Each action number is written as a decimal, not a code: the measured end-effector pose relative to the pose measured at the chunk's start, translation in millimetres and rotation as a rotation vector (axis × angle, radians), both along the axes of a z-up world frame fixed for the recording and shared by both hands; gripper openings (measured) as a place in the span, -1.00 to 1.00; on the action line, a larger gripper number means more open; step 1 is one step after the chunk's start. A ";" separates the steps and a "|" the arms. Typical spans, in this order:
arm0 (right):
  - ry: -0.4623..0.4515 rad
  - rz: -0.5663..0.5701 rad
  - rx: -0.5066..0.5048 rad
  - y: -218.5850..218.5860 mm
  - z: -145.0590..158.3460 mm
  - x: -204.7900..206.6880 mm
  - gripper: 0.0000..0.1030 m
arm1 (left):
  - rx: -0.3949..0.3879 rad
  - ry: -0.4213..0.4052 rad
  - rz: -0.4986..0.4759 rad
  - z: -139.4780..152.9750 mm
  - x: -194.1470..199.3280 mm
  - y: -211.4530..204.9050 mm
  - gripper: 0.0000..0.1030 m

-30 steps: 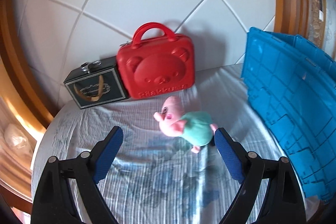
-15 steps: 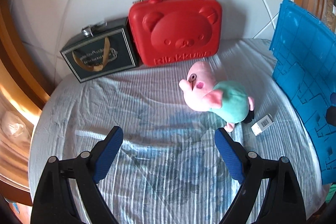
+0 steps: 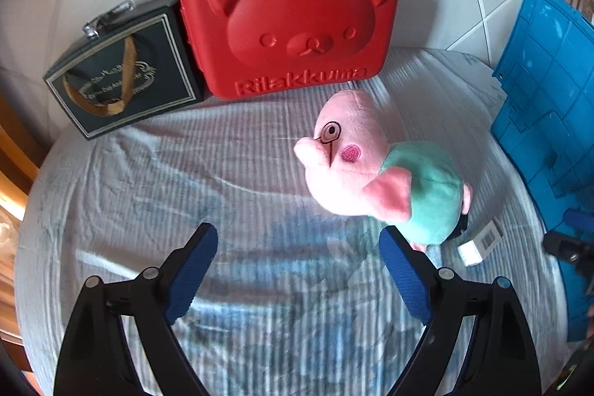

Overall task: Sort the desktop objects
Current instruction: 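Grasp the pig in green shirt with the left tool while the right tool grasps the white medicine box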

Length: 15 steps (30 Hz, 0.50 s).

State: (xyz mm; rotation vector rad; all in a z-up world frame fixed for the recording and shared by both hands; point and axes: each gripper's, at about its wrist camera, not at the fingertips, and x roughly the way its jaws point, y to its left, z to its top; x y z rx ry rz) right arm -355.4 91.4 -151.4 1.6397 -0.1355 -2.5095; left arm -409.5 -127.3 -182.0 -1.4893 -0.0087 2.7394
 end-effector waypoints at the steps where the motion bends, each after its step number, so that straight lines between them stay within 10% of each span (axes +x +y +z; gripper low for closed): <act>1: -0.007 -0.004 0.001 1.3 -4.1 -4.6 1.00 | 0.011 -0.005 0.003 -2.4 -4.3 2.2 0.74; 15: 0.005 0.007 0.194 -9.6 -66.5 -95.6 1.00 | -0.008 -0.152 -0.006 -67.0 -41.1 16.9 0.74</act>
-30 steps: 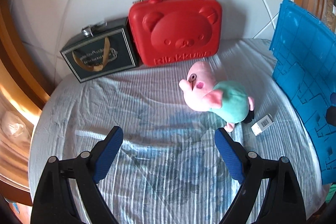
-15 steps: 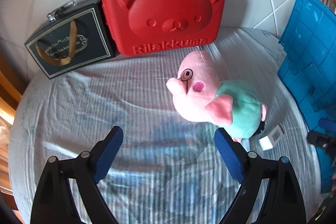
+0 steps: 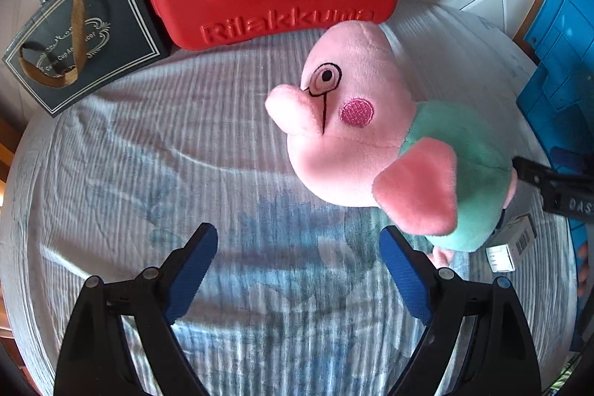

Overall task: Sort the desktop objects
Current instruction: 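Grasp the pig in green shirt with the left tool while the right tool grasps the white medicine box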

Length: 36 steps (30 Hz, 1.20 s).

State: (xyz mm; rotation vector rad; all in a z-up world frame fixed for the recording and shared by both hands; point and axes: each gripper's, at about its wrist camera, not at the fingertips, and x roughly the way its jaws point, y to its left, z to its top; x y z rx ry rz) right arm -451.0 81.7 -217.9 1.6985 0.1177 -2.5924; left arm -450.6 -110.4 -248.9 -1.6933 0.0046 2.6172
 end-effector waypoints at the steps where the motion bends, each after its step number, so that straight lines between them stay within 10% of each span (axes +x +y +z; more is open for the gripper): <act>1: -0.005 0.002 0.000 -1.1 -3.2 -3.7 1.00 | -0.003 0.004 0.002 -1.1 -1.4 0.8 0.74; 9: -0.097 0.261 -0.212 -85.5 -16.8 27.4 1.00 | -0.183 0.091 0.183 17.4 8.4 -37.2 0.74; 14: -0.132 0.364 -0.305 -135.6 -19.5 50.0 1.00 | -0.104 0.102 0.266 47.1 19.0 -71.5 0.74; 28: -0.196 -0.070 -0.284 17.8 4.5 61.8 0.84 | -0.104 -0.242 0.064 20.2 -50.9 1.4 0.74; 36: -0.262 -0.145 -0.351 25.4 -13.1 52.5 0.70 | -0.118 -0.334 0.025 -10.1 -76.7 26.9 0.74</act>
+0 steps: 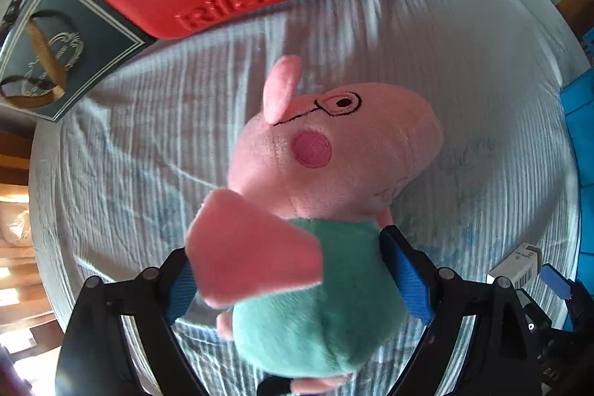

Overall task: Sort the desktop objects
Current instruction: 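Grasp the pig in green shirt with the left tool while the right tool grasps the white medicine box, then carry the white box over the bin with the right tool while the left tool holds the pig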

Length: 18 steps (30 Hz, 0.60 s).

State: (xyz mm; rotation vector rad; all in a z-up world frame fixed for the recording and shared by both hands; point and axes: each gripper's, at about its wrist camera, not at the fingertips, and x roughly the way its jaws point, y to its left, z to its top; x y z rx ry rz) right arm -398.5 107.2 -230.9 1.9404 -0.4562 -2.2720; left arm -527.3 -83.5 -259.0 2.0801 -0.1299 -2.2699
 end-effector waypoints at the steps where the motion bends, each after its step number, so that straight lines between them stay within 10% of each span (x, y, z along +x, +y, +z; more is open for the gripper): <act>1: 0.004 -0.011 0.003 -1.7 -1.7 -2.4 0.70 | 0.009 -0.009 -0.006 -3.0 -1.4 2.3 0.74; 6: 0.015 0.055 0.067 -22.0 -10.9 -10.4 0.37 | 0.057 0.004 -0.021 -12.4 5.2 7.2 0.59; 18: 0.206 0.127 0.085 -33.8 66.1 6.8 0.36 | 0.086 0.278 -0.001 57.1 79.7 -5.9 0.35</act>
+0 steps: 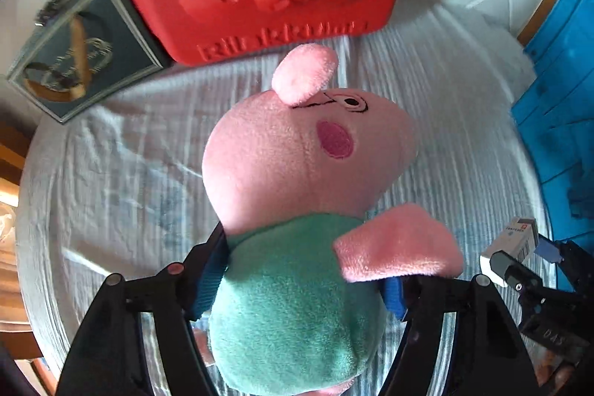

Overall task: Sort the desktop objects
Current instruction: 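Carry the white box over the bin with the right tool while the left tool holds the pig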

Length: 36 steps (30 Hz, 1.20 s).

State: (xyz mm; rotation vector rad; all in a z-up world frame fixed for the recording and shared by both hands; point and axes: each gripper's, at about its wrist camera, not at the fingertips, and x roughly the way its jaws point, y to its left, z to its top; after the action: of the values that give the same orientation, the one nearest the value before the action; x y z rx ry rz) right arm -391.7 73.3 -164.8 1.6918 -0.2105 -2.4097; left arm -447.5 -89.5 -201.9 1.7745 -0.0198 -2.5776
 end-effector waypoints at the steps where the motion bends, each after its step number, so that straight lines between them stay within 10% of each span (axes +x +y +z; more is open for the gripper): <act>1: 0.022 0.007 -0.001 -2.7 9.4 2.5 0.36 | -0.004 0.028 0.005 7.8 3.1 0.0 0.35; 20: 0.544 0.090 0.076 -14.1 209.0 148.6 0.36 | 0.003 0.451 0.023 170.5 169.3 1.1 0.35; 28: 0.743 -0.043 0.183 42.4 290.6 226.8 0.36 | 0.080 0.592 -0.106 230.0 209.8 78.4 0.35; 36: 0.823 -0.168 0.245 187.7 335.6 263.3 0.36 | 0.154 0.739 -0.214 307.7 224.5 237.8 0.19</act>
State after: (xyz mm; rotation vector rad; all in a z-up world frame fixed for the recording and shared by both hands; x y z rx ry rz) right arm -128.4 261.0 170.7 0.6308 0.0754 -3.1171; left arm -223.0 148.3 105.8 0.7734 -0.0032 -3.2942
